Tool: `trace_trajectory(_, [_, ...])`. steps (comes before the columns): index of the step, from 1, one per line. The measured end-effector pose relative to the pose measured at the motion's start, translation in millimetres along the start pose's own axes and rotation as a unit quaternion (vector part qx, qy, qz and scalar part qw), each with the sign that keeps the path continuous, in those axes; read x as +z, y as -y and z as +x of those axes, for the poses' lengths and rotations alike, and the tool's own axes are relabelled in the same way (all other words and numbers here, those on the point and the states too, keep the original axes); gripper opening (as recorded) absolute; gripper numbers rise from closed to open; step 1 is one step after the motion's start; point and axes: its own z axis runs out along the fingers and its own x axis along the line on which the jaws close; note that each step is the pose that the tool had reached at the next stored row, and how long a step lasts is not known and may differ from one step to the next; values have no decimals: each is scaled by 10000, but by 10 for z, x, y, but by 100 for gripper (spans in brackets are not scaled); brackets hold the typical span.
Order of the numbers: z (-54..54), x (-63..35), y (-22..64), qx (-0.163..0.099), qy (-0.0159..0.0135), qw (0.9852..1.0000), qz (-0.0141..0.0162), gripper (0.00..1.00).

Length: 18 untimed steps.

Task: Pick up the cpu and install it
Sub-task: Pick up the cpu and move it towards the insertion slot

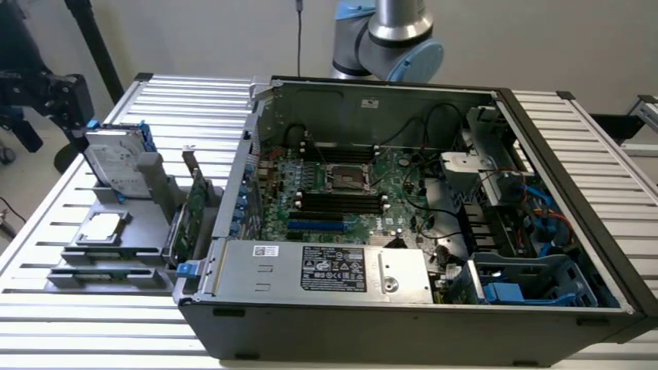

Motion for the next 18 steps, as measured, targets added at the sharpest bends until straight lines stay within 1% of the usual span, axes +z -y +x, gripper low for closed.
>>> trace_trajectory(18, [3, 327, -4, -233, 5, 9997, -1, 65])
